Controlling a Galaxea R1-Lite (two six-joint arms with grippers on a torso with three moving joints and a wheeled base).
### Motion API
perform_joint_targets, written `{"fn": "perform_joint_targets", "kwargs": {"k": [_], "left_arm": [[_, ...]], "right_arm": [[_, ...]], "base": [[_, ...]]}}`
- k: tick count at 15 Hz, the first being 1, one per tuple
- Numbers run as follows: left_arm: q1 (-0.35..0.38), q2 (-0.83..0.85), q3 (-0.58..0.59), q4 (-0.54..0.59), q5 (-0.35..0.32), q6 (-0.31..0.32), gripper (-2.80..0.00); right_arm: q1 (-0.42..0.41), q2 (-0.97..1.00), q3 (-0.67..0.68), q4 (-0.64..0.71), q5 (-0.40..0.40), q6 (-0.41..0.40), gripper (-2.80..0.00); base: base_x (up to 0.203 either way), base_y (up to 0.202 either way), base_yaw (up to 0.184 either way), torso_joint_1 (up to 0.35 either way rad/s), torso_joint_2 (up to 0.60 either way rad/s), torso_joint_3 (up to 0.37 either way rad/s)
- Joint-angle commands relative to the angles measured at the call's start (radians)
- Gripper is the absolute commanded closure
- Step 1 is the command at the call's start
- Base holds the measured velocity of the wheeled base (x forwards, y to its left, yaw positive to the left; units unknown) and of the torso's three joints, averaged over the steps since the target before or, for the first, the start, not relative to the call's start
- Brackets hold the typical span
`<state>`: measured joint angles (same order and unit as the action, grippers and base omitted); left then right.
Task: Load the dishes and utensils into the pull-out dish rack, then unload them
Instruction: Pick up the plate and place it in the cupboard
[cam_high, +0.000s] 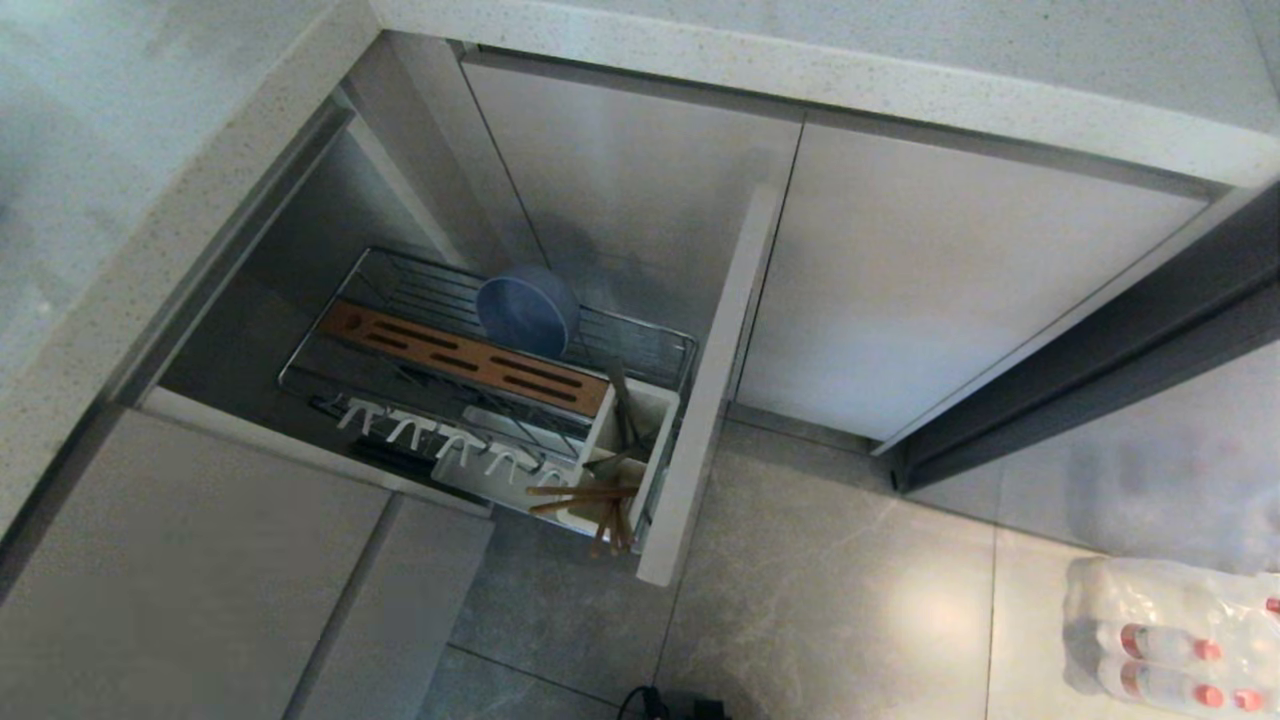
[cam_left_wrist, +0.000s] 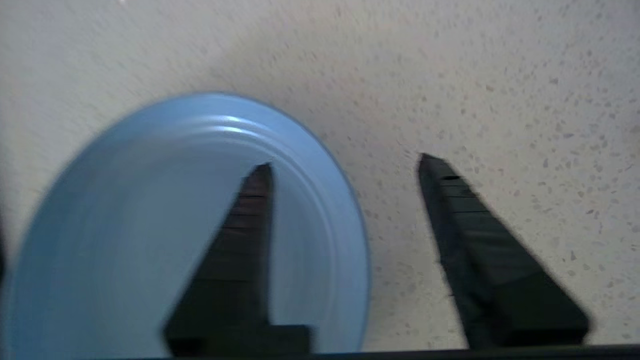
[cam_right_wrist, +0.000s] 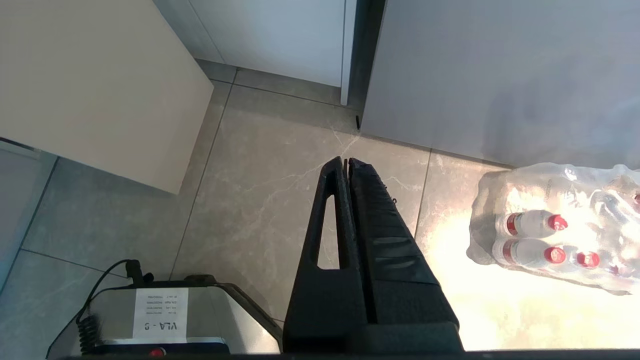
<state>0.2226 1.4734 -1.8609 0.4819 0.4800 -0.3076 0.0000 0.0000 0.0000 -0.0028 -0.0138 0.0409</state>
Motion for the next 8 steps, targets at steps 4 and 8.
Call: {"fn": "perform_joint_targets", "kwargs": {"k": [4,8], "left_arm": [[-0.002,0.012,0.012,0.017,0.003,-0.047,-2.80],[0.001,0.008,0.017,0.056,0.003,-0.082,-2.80]], "right_arm": [[0.000,0.002,0.000,0.000,0.000,0.000,0.00],[0.000,0.002,0.000,0.000,0.000,0.000,0.00]], "base": [[0.000,0.000,0.000,0.000,0.00,0.000],[0.000,0.000,0.000,0.000,0.00,0.000]]}}
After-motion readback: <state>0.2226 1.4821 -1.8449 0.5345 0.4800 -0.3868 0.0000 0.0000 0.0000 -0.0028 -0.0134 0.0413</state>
